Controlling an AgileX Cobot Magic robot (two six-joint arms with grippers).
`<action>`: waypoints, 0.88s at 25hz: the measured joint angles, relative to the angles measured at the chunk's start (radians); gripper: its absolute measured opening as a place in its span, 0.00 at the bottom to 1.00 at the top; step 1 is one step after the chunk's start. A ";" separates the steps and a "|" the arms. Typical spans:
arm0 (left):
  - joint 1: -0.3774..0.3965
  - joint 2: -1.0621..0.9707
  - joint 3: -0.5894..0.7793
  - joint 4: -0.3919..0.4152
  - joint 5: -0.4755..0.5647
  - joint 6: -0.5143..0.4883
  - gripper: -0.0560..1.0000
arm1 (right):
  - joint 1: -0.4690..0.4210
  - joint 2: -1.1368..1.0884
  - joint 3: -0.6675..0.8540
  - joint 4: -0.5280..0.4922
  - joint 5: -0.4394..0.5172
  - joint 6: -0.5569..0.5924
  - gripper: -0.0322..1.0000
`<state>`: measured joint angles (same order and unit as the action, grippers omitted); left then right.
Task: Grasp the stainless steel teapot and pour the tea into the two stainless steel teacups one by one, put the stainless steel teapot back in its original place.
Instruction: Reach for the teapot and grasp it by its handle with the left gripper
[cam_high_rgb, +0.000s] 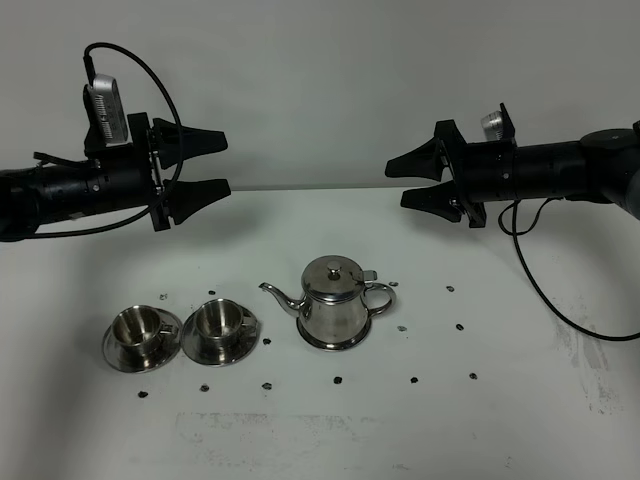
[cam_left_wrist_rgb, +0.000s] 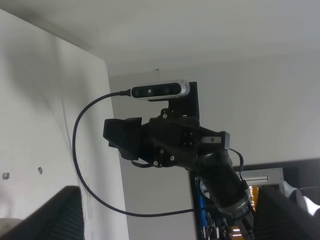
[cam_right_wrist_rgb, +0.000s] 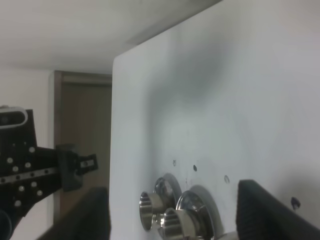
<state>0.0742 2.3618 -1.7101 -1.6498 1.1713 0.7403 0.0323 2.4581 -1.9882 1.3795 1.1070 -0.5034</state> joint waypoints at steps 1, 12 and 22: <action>0.000 0.000 0.000 0.000 0.000 0.000 0.76 | 0.000 0.000 0.000 0.000 0.000 0.000 0.57; 0.000 0.000 0.000 0.028 0.000 0.033 0.76 | 0.000 0.000 0.000 0.000 -0.004 -0.078 0.57; -0.002 -0.124 0.000 0.222 -0.171 0.238 0.68 | 0.000 -0.079 0.000 -0.210 -0.126 -0.390 0.51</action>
<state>0.0720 2.2376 -1.7101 -1.4282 1.0004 0.9782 0.0323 2.3793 -1.9882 1.1694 0.9808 -0.8935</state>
